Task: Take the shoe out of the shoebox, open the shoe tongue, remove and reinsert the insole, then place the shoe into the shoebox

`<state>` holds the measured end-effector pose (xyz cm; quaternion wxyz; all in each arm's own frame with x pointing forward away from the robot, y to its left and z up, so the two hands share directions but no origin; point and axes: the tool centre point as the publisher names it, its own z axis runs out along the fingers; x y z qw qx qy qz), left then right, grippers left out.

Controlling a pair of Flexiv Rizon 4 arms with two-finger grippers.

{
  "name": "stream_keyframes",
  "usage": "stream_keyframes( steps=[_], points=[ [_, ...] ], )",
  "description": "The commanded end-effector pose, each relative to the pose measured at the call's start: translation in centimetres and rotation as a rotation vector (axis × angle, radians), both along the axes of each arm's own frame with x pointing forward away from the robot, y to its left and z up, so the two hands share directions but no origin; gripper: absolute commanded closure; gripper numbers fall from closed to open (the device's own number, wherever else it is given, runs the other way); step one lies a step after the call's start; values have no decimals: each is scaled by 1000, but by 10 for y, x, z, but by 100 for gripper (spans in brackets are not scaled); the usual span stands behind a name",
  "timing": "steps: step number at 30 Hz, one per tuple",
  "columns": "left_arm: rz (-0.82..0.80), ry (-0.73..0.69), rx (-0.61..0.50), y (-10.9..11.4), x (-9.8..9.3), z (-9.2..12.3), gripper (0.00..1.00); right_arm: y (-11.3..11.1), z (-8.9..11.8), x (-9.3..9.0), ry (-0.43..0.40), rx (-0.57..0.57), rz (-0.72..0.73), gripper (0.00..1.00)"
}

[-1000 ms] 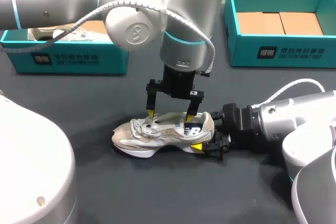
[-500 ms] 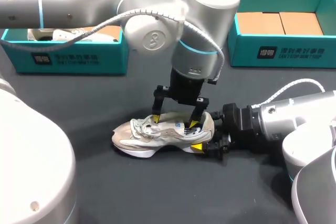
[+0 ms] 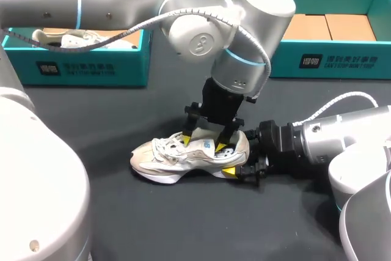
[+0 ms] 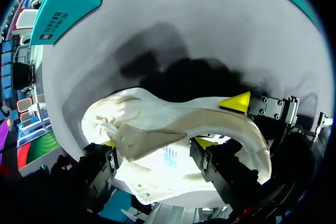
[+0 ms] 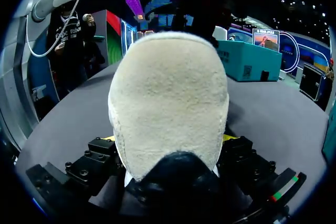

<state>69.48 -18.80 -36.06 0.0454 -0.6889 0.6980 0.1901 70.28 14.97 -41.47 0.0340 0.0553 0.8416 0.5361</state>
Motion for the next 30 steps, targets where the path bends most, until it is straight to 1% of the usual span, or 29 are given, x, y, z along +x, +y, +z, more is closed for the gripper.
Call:
stream_keyframes(
  steps=[1, 4, 6, 7, 8, 9, 13, 17, 18, 25, 29, 30],
  points=[
    [-1, 10, 16, 2, 1, -1, 22, 0, 1, 0, 1, -4, -1, 100],
    [-6, 23, 36, 6, -2, -2, 26, 0, 1, 0, 1, -4, -1, 100],
    [-8, 26, 42, 9, -4, -1, 31, 0, 1, 0, 1, -4, -1, 100],
    [-10, 29, 47, 10, -5, 0, 35, 0, 1, 0, 1, -4, -1, 100],
    [-10, 29, 47, 11, -6, 2, 42, 0, 1, 0, 1, -4, -1, 100],
    [-9, 30, 51, 12, -7, 3, 45, 0, 1, 0, 1, -4, -1, 100],
    [-5, 24, 62, 17, -12, 10, 41, 0, 1, 0, 1, -4, -1, 100],
    [7, 16, 56, 21, -14, 17, 45, 0, 1, 0, 1, -4, -1, 100],
    [12, 12, 54, 21, -14, 18, 50, 0, 1, 0, 1, -4, -1, 100],
    [41, -7, 34, 29, -18, 28, 62, 0, 1, 0, 1, -4, -1, 100],
    [63, -19, 14, 34, -19, 33, 67, 0, 1, 0, 1, -4, -1, 100],
    [73, -26, 7, 35, -19, 35, 72, 0, 1, 0, 1, -4, -1, 100]
  ],
)
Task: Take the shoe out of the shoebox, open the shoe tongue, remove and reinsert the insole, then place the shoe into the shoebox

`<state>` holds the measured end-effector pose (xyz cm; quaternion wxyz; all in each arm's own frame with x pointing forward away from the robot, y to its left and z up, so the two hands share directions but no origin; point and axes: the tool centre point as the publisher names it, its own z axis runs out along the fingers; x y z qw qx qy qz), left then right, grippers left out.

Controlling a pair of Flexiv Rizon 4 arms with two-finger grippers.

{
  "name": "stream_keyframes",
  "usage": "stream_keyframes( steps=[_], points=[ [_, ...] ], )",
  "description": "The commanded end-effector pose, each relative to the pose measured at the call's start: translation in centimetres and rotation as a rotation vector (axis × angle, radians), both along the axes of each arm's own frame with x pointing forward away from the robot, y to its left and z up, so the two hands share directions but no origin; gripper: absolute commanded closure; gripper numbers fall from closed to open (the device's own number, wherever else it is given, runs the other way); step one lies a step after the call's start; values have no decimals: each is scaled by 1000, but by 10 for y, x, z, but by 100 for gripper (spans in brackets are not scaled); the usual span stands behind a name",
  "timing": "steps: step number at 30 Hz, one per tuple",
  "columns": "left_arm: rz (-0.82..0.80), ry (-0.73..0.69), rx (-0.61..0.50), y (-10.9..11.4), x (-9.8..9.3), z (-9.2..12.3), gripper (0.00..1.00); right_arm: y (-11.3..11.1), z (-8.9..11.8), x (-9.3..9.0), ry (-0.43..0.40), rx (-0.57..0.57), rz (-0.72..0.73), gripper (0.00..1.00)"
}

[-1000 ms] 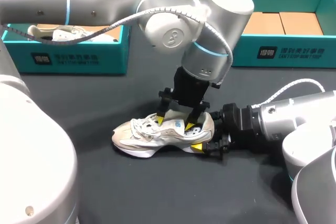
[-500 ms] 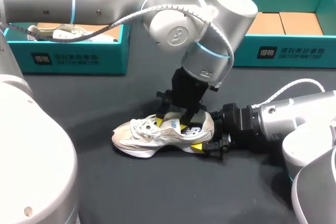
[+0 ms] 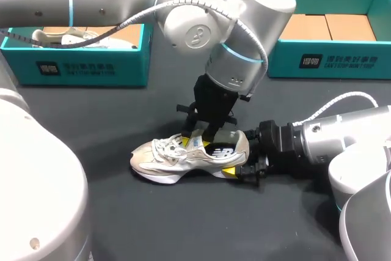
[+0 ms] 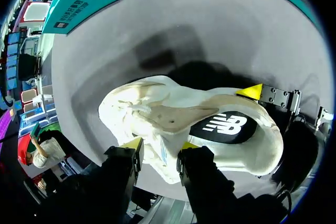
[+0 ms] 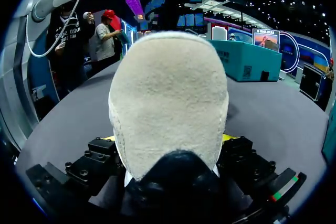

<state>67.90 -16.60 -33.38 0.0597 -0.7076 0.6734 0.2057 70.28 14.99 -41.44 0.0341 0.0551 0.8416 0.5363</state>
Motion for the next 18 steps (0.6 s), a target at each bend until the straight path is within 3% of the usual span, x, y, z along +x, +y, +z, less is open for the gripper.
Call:
stream_keyframes(
  steps=[1, 2, 3, 18],
  points=[
    [23, -21, -50, 15, -3, 10, 83, 0, 0, 0, 1, -4, -1, 100],
    [33, -24, -60, 17, -3, 11, 97, 0, 0, 0, 1, -4, -1, 100],
    [38, -27, -67, 19, -4, 13, 100, 0, 0, 0, 1, -4, -1, 100],
    [163, -84, -318, 72, -5, 29, 100, 0, 0, 0, 1, -4, -1, 100]
  ],
)
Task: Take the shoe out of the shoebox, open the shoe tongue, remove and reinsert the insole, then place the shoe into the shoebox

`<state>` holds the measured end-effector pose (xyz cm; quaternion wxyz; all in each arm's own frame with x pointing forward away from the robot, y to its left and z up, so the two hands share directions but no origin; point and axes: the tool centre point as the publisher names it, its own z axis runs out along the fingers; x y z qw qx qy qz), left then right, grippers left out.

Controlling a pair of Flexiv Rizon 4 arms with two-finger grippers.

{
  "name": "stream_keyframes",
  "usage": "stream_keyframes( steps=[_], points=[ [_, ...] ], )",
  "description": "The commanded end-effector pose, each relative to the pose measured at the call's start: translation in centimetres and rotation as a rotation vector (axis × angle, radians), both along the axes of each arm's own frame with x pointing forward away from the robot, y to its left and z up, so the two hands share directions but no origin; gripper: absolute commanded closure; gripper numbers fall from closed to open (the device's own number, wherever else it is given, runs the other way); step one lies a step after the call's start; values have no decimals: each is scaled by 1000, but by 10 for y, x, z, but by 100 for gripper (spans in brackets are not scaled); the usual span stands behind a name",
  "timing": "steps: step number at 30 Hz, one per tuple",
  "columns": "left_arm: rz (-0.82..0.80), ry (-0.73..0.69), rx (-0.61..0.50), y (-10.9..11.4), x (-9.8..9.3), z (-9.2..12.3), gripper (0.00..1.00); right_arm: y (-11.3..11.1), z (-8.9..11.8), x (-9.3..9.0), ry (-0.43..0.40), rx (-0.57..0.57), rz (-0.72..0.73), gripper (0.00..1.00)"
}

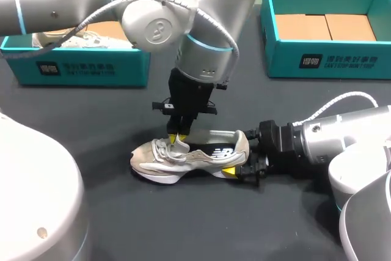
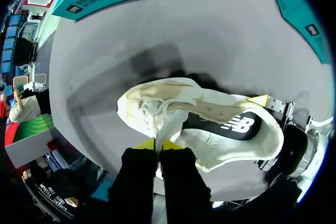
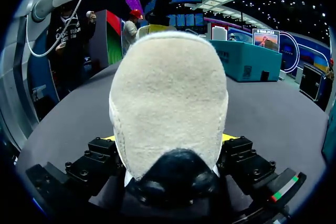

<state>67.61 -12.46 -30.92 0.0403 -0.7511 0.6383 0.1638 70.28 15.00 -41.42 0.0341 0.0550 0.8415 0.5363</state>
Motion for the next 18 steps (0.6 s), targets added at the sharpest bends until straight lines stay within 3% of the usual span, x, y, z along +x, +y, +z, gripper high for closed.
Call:
stream_keyframes(
  steps=[1, 8, 18],
  points=[
    [51, -38, -261, 35, -1, 4, 100, 0, 0, 0, 1, -5, -1, 100],
    [78, 1, -359, 60, 5, -2, 100, 0, 0, 0, 1, -5, -1, 100],
    [69, 52, -328, 81, 3, -27, 100, 0, 0, 0, 1, -5, -1, 100]
  ],
)
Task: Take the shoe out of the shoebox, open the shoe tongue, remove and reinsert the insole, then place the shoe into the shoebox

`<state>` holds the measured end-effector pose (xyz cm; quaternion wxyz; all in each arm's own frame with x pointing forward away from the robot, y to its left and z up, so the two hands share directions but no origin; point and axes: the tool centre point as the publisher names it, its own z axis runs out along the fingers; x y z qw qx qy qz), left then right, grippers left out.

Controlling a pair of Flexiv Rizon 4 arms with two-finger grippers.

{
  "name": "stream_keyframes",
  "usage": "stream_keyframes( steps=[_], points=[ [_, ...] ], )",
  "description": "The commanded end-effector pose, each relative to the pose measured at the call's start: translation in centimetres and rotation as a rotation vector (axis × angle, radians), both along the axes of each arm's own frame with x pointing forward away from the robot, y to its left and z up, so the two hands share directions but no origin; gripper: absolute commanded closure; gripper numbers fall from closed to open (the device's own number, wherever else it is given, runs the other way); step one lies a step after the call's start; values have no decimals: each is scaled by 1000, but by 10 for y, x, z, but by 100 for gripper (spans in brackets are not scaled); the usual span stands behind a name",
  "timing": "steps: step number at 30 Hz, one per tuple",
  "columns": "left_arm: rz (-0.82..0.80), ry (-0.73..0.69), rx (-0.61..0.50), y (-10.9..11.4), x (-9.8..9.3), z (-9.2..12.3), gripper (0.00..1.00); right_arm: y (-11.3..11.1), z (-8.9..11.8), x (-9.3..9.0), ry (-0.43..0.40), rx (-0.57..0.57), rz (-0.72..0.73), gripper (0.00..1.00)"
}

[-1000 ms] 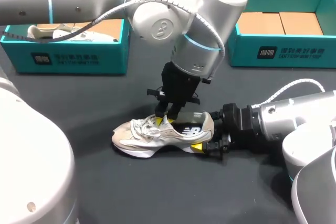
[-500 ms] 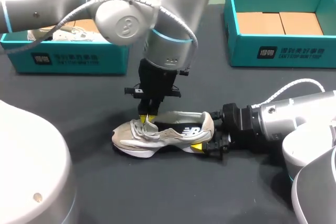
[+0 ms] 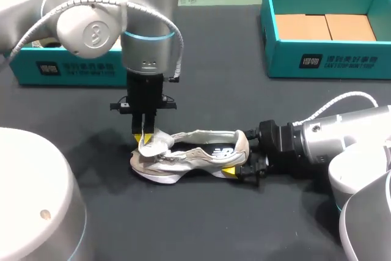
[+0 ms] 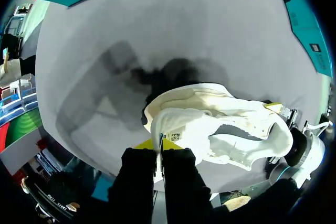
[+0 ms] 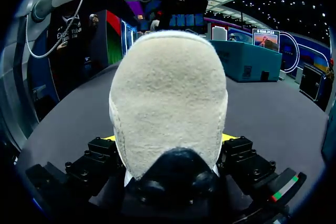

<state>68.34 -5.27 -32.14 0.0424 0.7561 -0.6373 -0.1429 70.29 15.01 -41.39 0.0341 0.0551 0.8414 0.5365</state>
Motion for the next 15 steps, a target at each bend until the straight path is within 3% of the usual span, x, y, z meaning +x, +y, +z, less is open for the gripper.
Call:
stream_keyframes(
  steps=[1, 7, 9, 15],
  points=[
    [52, -16, -163, 10, -5, -19, 100, 0, 0, 0, 1, -5, -1, 100],
    [56, 41, -115, 13, -8, -44, 98, 0, 0, 0, 1, -5, -1, 100],
    [64, 53, -111, 14, -8, -48, 78, 0, 0, 0, 1, -5, -1, 100],
    [53, 55, -101, 22, -12, -44, 51, 0, 0, 0, 1, -5, -1, 100]
  ],
)
